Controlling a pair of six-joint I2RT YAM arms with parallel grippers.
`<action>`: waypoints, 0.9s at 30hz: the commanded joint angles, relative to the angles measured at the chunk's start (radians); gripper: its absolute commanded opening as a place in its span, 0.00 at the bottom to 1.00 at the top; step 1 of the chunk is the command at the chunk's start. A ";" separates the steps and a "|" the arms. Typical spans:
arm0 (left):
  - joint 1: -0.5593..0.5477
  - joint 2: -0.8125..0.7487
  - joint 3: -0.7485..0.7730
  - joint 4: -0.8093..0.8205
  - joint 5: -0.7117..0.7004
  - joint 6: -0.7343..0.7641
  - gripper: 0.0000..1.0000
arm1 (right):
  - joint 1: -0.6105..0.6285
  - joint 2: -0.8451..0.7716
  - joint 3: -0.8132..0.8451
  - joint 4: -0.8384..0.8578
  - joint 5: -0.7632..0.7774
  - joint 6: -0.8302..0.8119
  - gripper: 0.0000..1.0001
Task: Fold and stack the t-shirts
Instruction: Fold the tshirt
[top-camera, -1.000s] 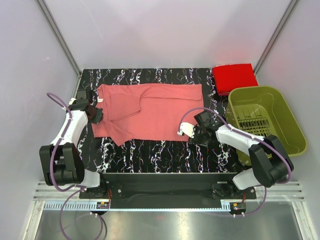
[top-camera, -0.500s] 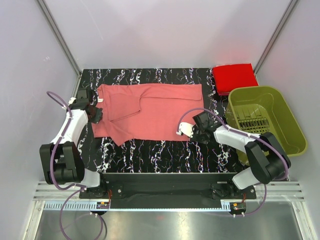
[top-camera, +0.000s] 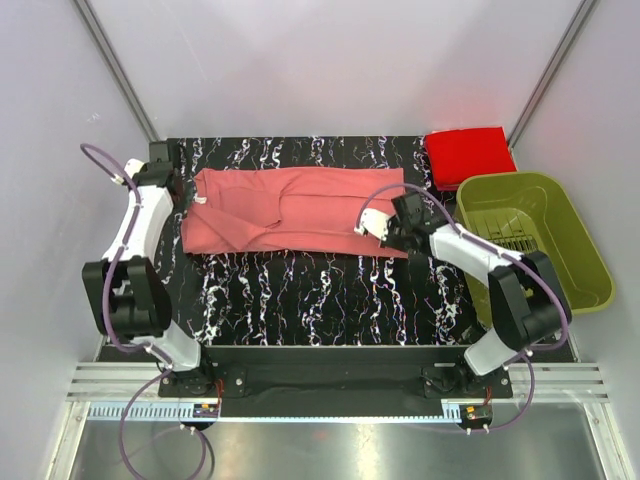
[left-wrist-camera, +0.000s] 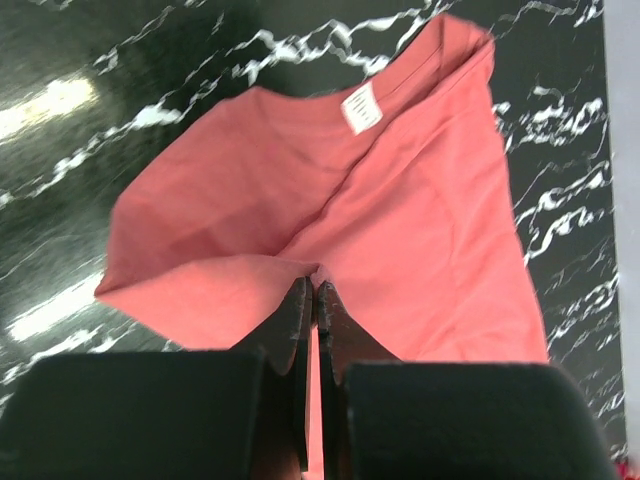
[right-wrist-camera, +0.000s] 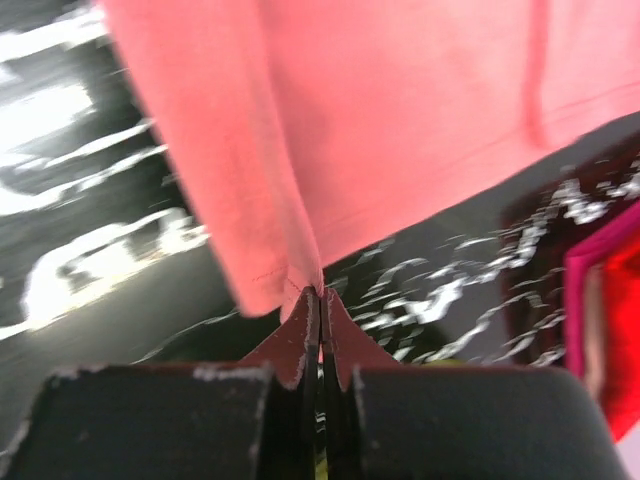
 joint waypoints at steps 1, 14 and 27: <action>-0.001 0.071 0.119 -0.018 -0.063 -0.024 0.00 | -0.039 0.084 0.120 -0.010 -0.030 -0.062 0.00; -0.004 0.322 0.345 -0.042 -0.079 -0.035 0.00 | -0.111 0.365 0.424 -0.031 -0.031 -0.141 0.00; -0.006 0.493 0.529 -0.068 -0.060 -0.027 0.00 | -0.132 0.454 0.514 -0.050 -0.021 -0.170 0.00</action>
